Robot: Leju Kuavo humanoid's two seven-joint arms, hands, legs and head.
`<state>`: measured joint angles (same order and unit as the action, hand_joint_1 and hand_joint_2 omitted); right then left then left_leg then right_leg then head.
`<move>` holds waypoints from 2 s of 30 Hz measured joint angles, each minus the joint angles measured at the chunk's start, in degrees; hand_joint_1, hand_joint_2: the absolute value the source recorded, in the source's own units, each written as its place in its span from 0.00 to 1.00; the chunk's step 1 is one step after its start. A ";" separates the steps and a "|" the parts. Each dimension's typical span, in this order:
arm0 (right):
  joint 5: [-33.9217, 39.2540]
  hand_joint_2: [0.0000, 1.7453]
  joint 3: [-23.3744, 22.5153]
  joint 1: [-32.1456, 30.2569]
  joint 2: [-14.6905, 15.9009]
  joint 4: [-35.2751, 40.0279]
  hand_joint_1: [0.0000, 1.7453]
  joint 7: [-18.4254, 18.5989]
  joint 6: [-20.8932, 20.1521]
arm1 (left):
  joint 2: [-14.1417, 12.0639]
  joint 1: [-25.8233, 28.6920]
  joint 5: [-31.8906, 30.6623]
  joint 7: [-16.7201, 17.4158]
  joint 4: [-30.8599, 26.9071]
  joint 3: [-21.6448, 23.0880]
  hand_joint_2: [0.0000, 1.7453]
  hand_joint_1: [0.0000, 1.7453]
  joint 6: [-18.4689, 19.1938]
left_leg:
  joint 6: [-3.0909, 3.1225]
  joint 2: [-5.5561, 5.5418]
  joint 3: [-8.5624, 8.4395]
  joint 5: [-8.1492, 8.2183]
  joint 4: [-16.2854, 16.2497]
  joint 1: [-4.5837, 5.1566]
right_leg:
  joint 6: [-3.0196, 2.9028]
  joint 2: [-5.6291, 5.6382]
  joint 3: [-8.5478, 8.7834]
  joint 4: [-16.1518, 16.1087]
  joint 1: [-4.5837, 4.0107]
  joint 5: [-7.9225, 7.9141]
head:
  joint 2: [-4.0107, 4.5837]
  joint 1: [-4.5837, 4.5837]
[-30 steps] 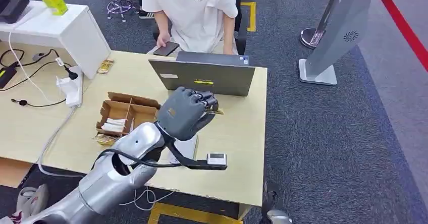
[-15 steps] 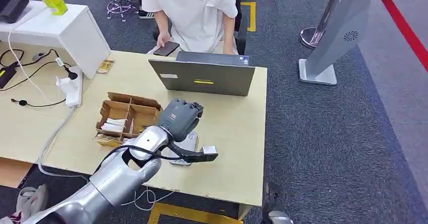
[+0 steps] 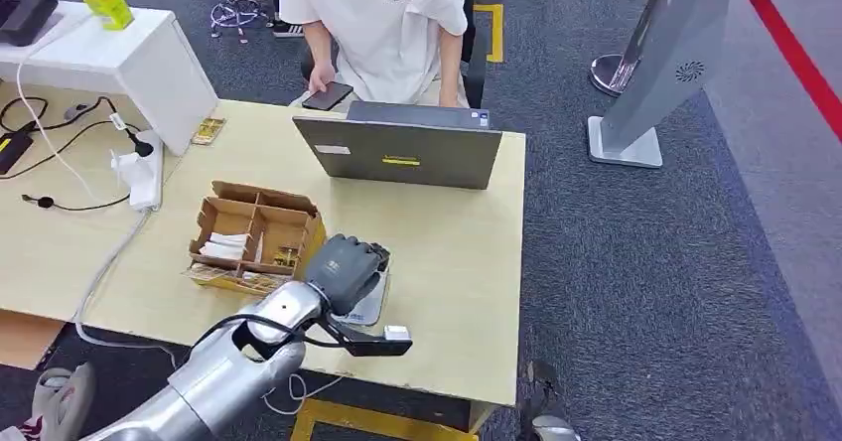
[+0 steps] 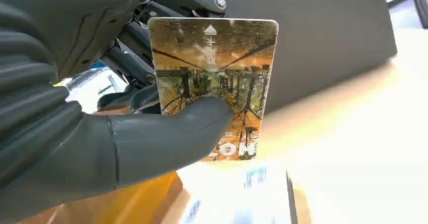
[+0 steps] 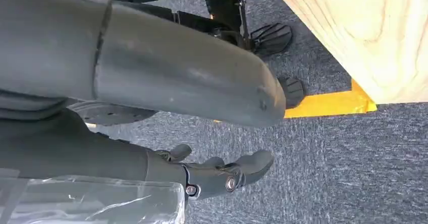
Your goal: Pass the card to the sensor for recognition and then transmit it.
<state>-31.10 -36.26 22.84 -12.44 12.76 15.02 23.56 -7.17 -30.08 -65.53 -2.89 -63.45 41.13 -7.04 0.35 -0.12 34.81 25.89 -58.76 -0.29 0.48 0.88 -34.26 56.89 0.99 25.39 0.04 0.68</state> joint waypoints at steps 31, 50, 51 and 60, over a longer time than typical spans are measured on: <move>-2.23 0.00 -0.59 0.15 0.37 0.00 0.00 1.38 0.00 | 3.91 -1.00 1.51 -1.68 -5.38 0.04 1.00 1.00 -15.30 | 0.01 -0.43 0.11 -0.05 -0.02 0.00 | 0.02 -0.41 0.02 0.00 0.01 0.01 | 0.00 0.00; -4.96 0.00 0.74 1.02 -1.18 -0.55 0.00 3.50 0.00 | 14.43 -30.61 -11.28 9.40 11.11 -3.98 1.00 1.00 -18.56 | 0.07 -0.55 0.16 -0.23 -0.03 0.01 | 0.06 -0.53 0.02 0.02 0.01 -0.08 | 0.00 0.02; -4.96 0.00 0.74 1.04 -1.18 -0.57 0.00 3.50 0.00 | 14.73 -30.93 -11.37 9.40 12.07 -4.18 1.00 1.00 -18.67 | 0.07 -0.55 0.17 -0.23 -0.03 0.01 | 0.06 -0.53 0.02 0.02 0.01 -0.07 | 0.00 0.02; -5.01 0.00 0.74 1.11 -1.22 -0.76 0.00 3.58 0.00 | 16.44 -33.09 -11.69 10.54 19.32 -5.33 1.00 1.00 -18.14 | 0.07 -0.55 0.18 -0.23 -0.03 0.02 | 0.07 -0.53 0.03 0.02 0.02 -0.07 | 0.00 0.02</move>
<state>-36.11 -35.52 23.96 -13.66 12.00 18.60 23.56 9.27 -63.17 -77.22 7.65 -44.13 35.80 -25.18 0.42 -0.67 34.99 25.66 -58.79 -0.27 0.55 0.35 -34.23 56.91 1.01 25.31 0.04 0.70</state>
